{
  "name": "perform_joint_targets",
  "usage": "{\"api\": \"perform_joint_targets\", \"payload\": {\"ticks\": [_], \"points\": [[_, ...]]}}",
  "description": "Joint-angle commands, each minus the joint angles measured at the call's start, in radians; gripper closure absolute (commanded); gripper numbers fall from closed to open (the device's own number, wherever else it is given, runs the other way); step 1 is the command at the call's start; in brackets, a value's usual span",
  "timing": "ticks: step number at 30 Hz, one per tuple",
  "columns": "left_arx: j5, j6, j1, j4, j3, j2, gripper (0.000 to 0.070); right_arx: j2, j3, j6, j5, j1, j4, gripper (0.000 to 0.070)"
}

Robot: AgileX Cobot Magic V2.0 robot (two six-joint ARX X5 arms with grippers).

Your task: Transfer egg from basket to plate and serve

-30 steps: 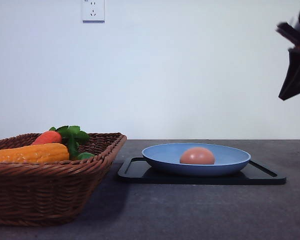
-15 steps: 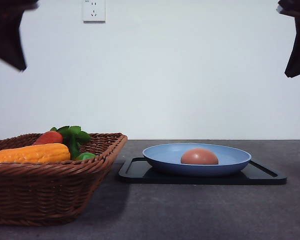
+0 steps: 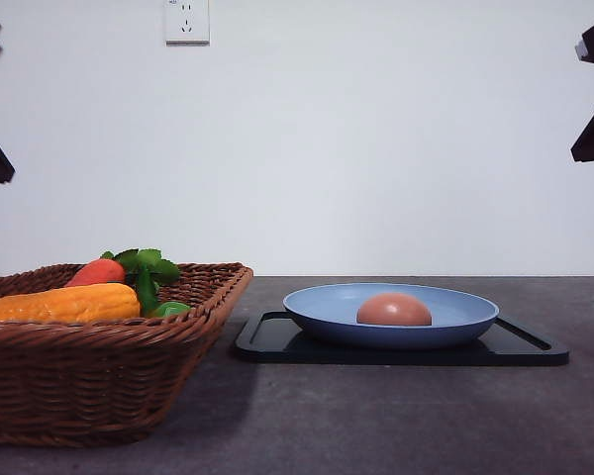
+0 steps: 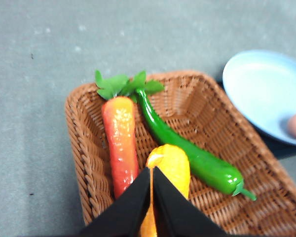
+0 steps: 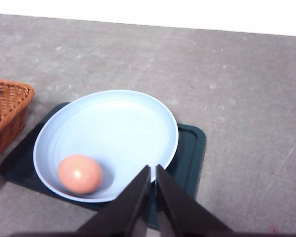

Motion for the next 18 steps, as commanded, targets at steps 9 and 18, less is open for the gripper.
{"api": "perform_joint_targets", "payload": {"ticks": [9, 18], "points": [[0.001, -0.016, -0.005, 0.004, 0.010, 0.006, 0.0700, 0.004, 0.004, 0.012, 0.005, 0.003, 0.011, 0.0700], [-0.006, 0.040, -0.006, -0.085, 0.007, -0.283, 0.0700, 0.004, 0.004, 0.012, 0.005, 0.003, 0.010, 0.0700]]}}
